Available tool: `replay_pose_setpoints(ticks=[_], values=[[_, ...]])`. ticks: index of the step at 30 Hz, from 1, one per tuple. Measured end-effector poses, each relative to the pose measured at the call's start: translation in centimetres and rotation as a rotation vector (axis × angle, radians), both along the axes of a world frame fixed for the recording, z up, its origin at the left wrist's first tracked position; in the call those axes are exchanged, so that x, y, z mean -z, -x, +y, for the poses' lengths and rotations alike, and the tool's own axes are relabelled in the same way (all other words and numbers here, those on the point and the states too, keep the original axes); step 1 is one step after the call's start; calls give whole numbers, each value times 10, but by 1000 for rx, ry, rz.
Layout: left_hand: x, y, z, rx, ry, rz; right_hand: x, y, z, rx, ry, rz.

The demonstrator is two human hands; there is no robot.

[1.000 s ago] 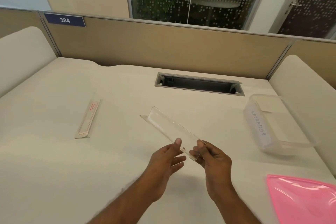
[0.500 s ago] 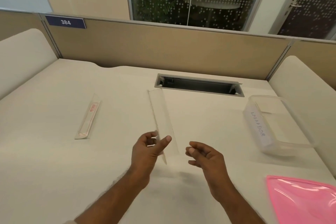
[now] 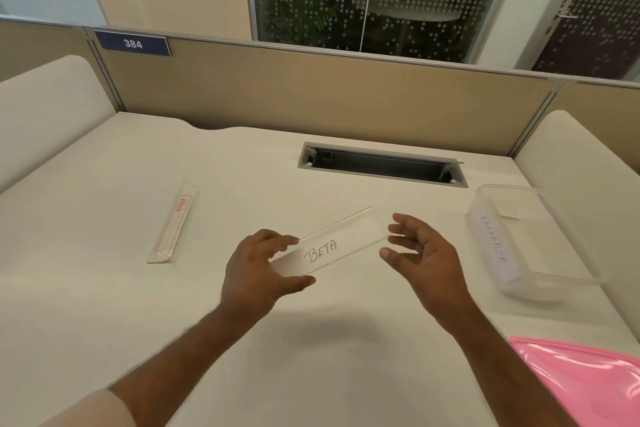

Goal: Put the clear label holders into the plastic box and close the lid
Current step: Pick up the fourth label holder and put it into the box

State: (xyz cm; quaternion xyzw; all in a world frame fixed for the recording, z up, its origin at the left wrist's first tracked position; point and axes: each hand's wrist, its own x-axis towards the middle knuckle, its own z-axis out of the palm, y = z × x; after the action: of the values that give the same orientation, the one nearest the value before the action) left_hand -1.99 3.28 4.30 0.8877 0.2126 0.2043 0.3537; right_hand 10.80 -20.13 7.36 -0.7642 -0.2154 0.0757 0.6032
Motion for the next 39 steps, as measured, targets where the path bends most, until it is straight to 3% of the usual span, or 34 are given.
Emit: replay_pose_setpoints(ticks=[10,39], values=[[-16,2,4,109,-257,-15,8,-2,-3,-186,292,-203],[-66,0,-4,203,-394,-206,-31,-5,-27,-159,182,-330]])
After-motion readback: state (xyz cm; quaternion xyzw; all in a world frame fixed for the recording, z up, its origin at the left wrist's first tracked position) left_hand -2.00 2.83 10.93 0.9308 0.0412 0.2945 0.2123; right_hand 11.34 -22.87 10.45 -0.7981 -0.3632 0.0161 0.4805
